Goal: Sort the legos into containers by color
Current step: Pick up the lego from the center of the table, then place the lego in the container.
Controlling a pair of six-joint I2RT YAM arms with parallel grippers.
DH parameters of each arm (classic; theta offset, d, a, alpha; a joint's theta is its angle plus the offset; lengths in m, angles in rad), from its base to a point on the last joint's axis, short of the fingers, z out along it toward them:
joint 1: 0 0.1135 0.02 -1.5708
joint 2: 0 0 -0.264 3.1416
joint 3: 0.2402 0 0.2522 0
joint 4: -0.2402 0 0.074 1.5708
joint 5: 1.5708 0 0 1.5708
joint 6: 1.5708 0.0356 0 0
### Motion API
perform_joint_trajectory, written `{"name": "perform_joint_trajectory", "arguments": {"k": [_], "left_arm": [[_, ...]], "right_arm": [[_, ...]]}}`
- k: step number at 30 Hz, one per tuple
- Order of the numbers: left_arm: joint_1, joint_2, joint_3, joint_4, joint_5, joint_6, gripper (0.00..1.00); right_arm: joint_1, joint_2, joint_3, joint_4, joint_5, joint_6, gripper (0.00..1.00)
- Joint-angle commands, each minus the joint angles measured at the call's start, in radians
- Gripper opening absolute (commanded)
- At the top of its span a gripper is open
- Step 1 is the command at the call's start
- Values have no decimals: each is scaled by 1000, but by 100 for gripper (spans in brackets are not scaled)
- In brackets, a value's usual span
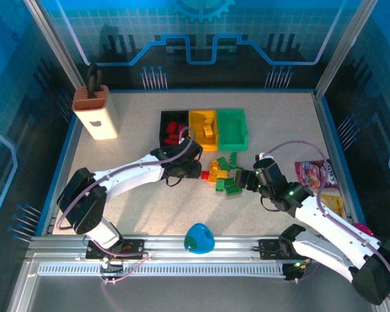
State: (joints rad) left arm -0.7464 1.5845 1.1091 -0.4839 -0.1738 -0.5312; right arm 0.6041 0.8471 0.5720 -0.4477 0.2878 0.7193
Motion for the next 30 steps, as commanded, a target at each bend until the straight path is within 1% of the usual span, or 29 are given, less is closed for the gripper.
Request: {"name": "perform_joint_trajectory", "arguments": {"k": [1, 7, 11, 15, 20, 26, 30], "left_arm": [[39, -52, 57, -52, -18, 45, 22], [117, -78, 118, -63, -24, 83, 22], [190, -51, 162, -49, 0, 113, 22], [271, 16, 227, -39, 19, 142, 21], [346, 127, 341, -45, 37, 168, 21], [401, 272, 451, -49, 46, 180, 22], [429, 344, 488, -33, 73, 168, 22]], "right_arm": [[-14, -53, -40, -7, -12, 27, 82], [-14, -104, -86, -18, -34, 36, 82], [-13, -106, -87, -39, -49, 41, 82], [-12, -121, -101, -35, -71, 55, 81], [-11, -128, -109, -40, -89, 61, 81], [-7, -150, -113, -60, -94, 68, 81], [-5, -163, -117, -66, -97, 71, 81]]}}
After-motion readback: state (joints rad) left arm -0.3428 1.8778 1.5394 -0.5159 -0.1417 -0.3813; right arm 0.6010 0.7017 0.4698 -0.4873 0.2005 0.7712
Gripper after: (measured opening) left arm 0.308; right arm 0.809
